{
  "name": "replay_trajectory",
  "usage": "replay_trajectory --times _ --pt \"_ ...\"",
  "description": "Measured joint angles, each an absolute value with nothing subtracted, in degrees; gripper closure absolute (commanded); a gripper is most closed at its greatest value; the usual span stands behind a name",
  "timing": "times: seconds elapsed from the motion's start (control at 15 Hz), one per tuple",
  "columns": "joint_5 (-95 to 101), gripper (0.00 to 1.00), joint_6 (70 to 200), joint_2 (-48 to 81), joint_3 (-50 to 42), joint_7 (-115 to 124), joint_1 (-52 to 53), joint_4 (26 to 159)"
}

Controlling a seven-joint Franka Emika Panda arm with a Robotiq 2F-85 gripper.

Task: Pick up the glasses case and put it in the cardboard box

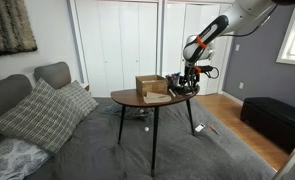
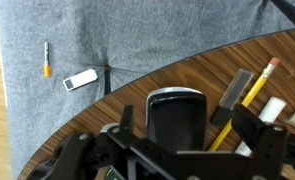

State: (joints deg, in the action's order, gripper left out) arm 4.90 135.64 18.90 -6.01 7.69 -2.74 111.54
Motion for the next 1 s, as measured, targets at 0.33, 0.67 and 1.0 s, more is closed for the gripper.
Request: replay_trajectory --times 0.33,0.67,1.0 --pt "5.0 0.00 137.9 21.3 -6.3 7.8 -2.7 110.4" --pt "5.1 0.00 140.8 23.4 -6.6 8.7 -2.7 110.0" --pt "5.2 0.34 142.5 24.8 -7.1 9.0 -2.7 109.8"
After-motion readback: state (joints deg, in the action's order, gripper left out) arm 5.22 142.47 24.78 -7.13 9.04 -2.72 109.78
